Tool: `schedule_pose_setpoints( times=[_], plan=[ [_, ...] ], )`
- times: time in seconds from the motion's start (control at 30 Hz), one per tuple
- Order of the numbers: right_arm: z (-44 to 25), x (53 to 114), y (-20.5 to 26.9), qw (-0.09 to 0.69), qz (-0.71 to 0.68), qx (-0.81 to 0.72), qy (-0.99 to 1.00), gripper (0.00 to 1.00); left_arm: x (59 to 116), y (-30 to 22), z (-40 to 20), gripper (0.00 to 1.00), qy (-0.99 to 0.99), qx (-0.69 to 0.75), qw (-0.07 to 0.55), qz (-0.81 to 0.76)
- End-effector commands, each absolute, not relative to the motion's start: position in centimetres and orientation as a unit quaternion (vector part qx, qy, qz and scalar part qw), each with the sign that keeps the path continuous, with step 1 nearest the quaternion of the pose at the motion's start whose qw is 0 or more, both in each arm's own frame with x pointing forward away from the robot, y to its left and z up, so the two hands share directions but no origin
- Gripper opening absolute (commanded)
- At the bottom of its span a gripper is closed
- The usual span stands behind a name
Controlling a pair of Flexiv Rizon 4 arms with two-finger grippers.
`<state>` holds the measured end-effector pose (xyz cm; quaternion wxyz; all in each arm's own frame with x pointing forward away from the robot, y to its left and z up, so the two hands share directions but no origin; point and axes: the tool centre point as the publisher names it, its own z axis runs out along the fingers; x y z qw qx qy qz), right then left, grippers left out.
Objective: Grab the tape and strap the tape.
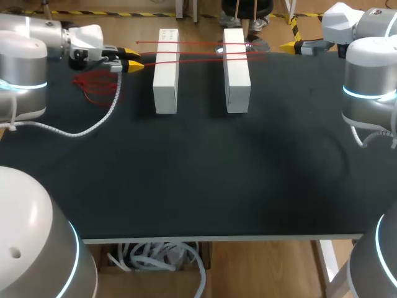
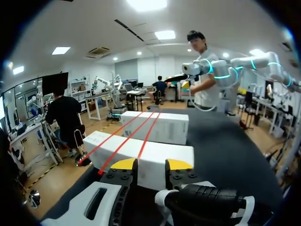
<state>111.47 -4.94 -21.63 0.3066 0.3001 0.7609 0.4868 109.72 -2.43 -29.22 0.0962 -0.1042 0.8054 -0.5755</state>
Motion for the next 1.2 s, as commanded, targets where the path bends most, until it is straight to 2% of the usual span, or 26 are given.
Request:
schedule_pose_setpoints(
  times=[0.03,0.1,0.2,0.3,0.63,0.7,0.8,0.87,1.2],
  plan=[
    [-21.6,111.4,-5.0,0.306,0.487,0.300,0.761,1.00,110.6,-2.9,-30.0,0.14,0.804,-0.104,0.092,-0.578],
    [-21.6,111.4,-5.0,0.306,0.487,0.300,0.761,1.00,110.8,-3.0,-30.2,0.19,0.804,-0.103,0.092,-0.578],
    [-21.6,111.4,-5.0,0.306,0.487,0.300,0.761,1.00,111.2,-3.2,-30.5,0.20,0.803,-0.107,0.086,-0.580],
    [-21.6,111.4,-5.0,0.306,0.487,0.300,0.761,1.00,111.5,-3.2,-30.6,0.30,0.803,-0.104,0.088,-0.580],
    [-21.6,111.4,-5.0,0.306,0.487,0.300,0.761,1.00,112.7,-3.1,-30.9,0.29,0.803,-0.103,0.086,-0.581],
    [-21.6,111.4,-5.0,0.306,0.487,0.300,0.761,1.00,113.0,-3.0,-31.1,0.25,0.804,-0.104,0.086,-0.580],
    [-21.6,111.4,-5.0,0.306,0.487,0.300,0.761,1.00,113.3,-2.9,-31.4,0.29,0.804,-0.105,0.085,-0.579],
    [-21.6,111.4,-5.0,0.306,0.487,0.300,0.761,1.00,113.5,-2.7,-31.6,0.26,0.804,-0.107,0.085,-0.579],
    [-21.6,111.4,-5.0,0.306,0.487,0.300,0.761,1.00,113.9,-1.9,-32.5,0.28,0.804,-0.102,0.094,-0.579]
  ],
)
